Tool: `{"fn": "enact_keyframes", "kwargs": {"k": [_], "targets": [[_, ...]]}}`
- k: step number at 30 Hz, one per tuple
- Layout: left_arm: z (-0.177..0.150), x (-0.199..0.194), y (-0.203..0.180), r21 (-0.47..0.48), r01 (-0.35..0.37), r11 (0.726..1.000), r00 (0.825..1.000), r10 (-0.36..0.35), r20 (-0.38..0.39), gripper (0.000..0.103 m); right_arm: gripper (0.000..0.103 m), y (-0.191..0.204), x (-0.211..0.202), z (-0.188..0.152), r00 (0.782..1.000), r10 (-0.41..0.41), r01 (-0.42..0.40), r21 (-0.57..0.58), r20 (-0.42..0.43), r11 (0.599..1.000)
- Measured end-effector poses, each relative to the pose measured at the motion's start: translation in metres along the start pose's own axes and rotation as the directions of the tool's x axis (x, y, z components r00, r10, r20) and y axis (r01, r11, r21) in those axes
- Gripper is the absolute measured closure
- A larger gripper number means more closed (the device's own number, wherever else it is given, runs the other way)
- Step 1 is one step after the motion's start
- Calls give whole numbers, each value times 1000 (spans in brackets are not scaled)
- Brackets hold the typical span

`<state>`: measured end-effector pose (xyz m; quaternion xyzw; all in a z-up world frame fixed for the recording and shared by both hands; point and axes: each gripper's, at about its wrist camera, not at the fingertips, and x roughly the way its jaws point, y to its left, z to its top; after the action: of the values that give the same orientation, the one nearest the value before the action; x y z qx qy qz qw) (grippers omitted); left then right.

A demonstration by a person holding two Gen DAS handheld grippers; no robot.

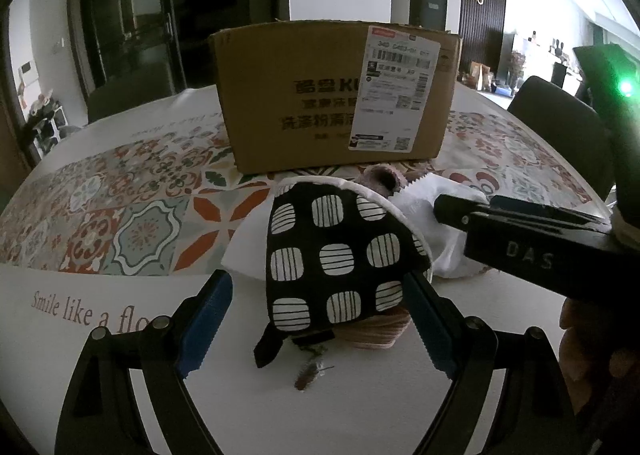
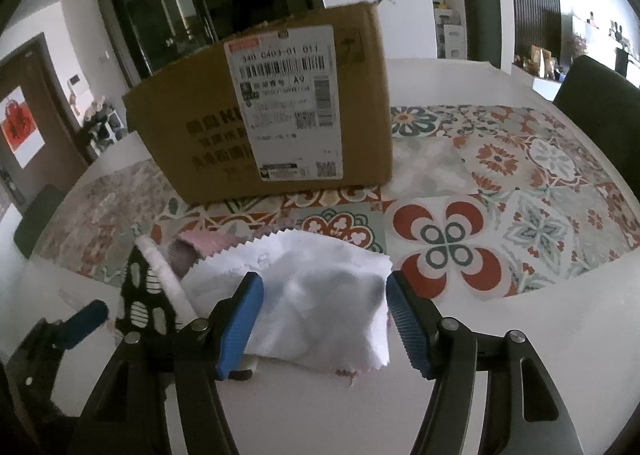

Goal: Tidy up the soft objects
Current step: 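Grasp the white cloth with the right tool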

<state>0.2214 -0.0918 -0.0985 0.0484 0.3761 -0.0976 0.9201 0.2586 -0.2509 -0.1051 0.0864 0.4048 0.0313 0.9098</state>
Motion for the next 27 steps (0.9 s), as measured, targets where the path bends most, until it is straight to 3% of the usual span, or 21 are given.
{"fn": "enact_keyframes", "kwargs": {"k": [2,4,8,13,20,27], "targets": [[0,0,0,1,-1,1000,1000,1,0,16,47,-1,3,0,1000,-10,10,8,-11,1000],[0,0,0,2,-3,1000,1000,3,2,16,66,0,3,0,1000,-21,21,-2,-13,1000],[0,0,0,3,-1,1000,1000,1,1,16,89,4,2,-2,999,-47,47,-36,-6,998],[0,0,1,-5,1,1000,1000,-1,1,16,95,11,-15,-2,995,-73,78,-83,68,993],[2,-3,4,-20,-1,1000,1000,1,11,16,97,15,-24,-3,997,-19,25,-85,75,996],[3,-6,4,-19,9,1000,1000,-9,13,16,97,16,-38,0,992,-43,52,-75,116,996]]}}
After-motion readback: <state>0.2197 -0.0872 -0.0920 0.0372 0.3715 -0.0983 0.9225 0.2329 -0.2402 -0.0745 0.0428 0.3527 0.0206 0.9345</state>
